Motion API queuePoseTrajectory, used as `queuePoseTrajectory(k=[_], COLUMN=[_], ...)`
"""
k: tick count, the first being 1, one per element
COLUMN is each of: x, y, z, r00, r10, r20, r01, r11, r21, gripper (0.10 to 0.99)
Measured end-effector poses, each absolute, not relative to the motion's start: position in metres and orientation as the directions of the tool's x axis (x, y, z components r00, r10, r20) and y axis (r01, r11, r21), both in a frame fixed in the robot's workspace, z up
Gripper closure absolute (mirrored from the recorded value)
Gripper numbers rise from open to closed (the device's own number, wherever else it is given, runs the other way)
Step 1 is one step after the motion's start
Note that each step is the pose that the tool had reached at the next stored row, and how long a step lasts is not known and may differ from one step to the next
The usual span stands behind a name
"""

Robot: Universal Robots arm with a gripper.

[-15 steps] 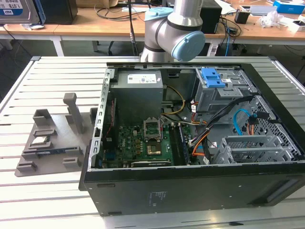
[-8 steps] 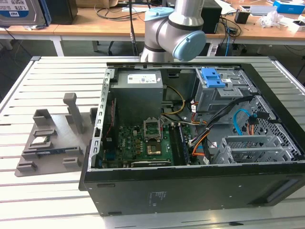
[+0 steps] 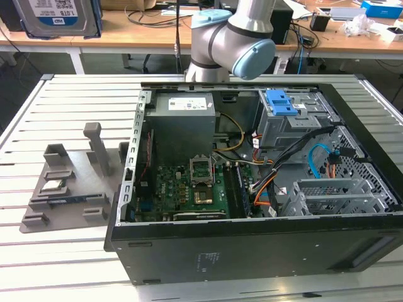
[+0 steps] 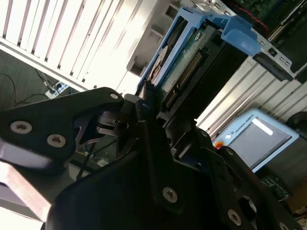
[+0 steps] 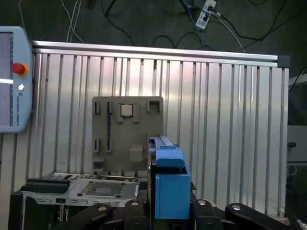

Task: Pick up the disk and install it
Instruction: 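Pick up the disk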

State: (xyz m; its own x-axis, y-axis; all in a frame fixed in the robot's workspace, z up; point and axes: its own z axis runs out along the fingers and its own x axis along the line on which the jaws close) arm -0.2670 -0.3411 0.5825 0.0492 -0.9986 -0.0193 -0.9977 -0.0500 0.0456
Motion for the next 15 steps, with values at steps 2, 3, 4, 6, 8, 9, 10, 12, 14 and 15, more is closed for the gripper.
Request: queuePoseTrajectory(k=[2, 3, 4, 6, 8, 9, 10, 12, 14, 15], x=[-0.244, -0.239, -0.235, -0.224, -0.213, -0.206, -0.197, -0.183, -0.17, -0.164], y=[-0.341, -0.341, -0.341, -0.341, -0.341, -0.341, -0.341, -0.341, -0.341, -0.341], z=[0.582, 0.582, 0.582, 0.582, 0.582, 0.582, 0.582, 0.582, 0.582, 0.582], r00=[0.049, 0.049, 0.049, 0.049, 0.049, 0.049, 0.049, 0.049, 0.049, 0.049], r10=[-0.999, -0.999, -0.999, -0.999, -0.999, -0.999, -0.999, -0.999, -0.999, -0.999], r20=[-0.019, -0.019, -0.019, -0.019, -0.019, -0.019, -0.019, -0.019, -0.019, -0.019], r01=[-0.998, -0.998, -0.998, -0.998, -0.998, -0.998, -0.998, -0.998, -0.998, -0.998], r11=[-0.05, -0.05, -0.05, -0.05, -0.05, -0.05, -0.05, -0.05, -0.05, -0.05], r21=[0.046, 0.046, 0.046, 0.046, 0.046, 0.046, 0.047, 0.048, 0.049, 0.049], gripper=[0.722, 0.722, 0.722, 0.722, 0.722, 0.722, 0.722, 0.722, 0.722, 0.722])
